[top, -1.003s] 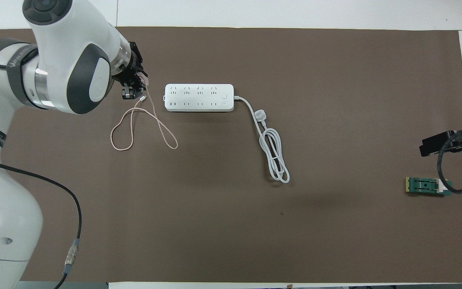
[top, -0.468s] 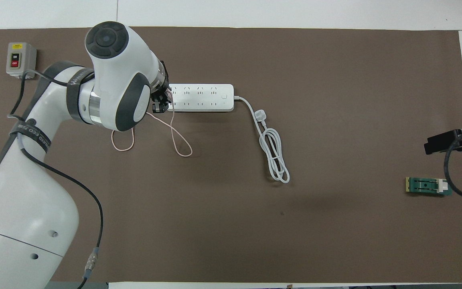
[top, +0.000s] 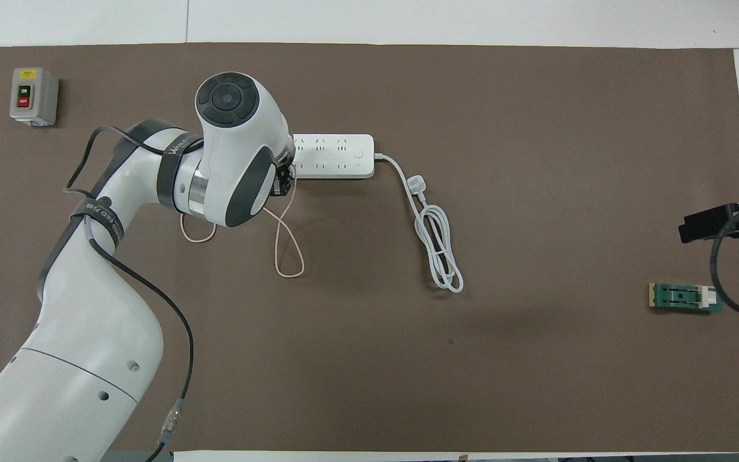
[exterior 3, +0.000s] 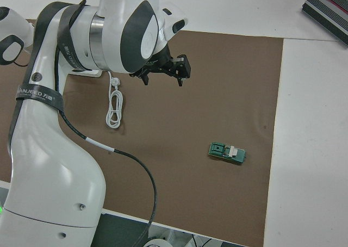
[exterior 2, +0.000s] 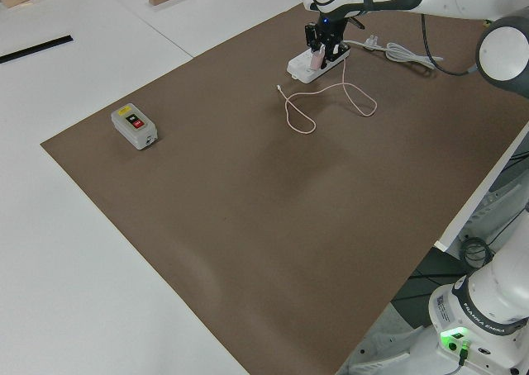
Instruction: Plug charger into power strip
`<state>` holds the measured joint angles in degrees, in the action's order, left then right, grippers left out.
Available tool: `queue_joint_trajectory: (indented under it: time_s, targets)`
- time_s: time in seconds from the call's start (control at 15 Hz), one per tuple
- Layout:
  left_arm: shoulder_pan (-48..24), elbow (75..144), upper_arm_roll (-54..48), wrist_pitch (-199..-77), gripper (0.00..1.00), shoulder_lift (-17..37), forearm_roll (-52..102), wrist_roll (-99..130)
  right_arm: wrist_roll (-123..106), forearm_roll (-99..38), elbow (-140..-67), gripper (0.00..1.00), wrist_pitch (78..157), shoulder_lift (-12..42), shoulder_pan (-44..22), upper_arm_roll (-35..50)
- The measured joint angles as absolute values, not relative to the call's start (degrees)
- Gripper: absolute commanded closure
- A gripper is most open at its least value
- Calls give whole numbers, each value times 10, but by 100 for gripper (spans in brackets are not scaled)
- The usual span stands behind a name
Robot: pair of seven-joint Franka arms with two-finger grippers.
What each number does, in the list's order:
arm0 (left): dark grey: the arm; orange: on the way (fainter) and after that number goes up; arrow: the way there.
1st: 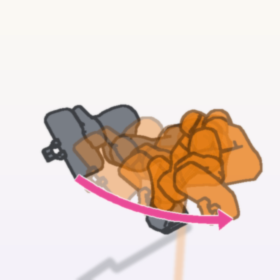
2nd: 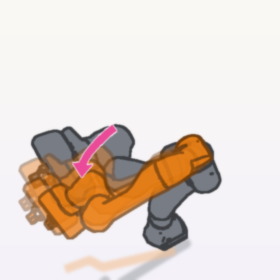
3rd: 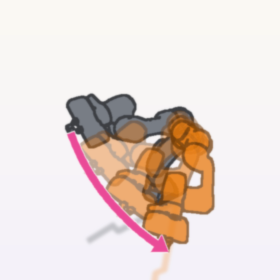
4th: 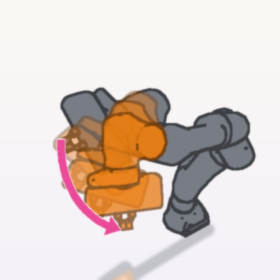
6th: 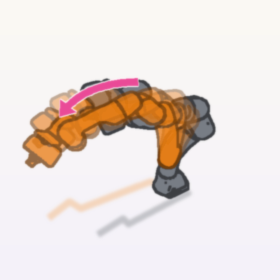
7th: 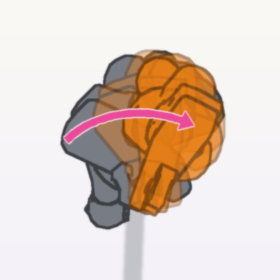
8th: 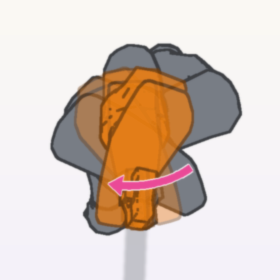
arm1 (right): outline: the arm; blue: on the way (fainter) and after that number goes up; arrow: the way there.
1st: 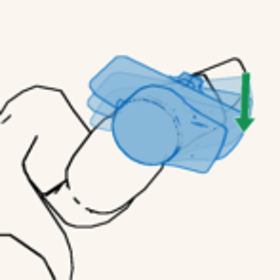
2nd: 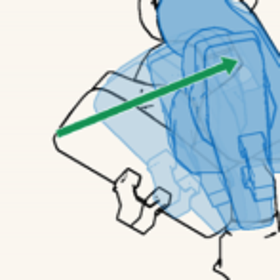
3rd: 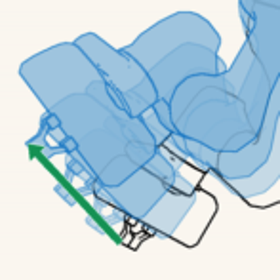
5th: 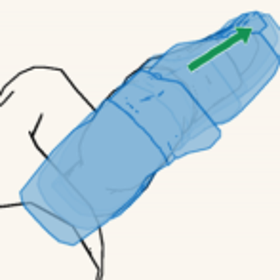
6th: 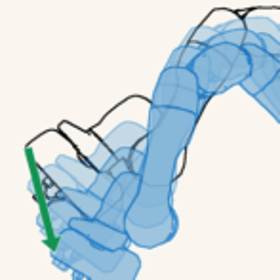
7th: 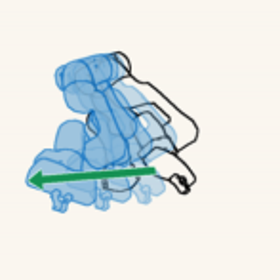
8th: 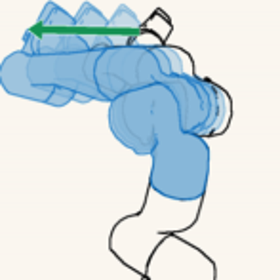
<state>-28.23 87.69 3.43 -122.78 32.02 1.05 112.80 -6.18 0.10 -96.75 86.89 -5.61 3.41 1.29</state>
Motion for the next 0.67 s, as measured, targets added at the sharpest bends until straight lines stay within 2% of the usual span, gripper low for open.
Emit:
queue_joint_trajectory:
  time_s: [0.67]
  targets:
    - [-280, 877, 53, -1228, 100, 320, 10, 1133, -61, 1, -967, 0, 869, -56, 34, 16]
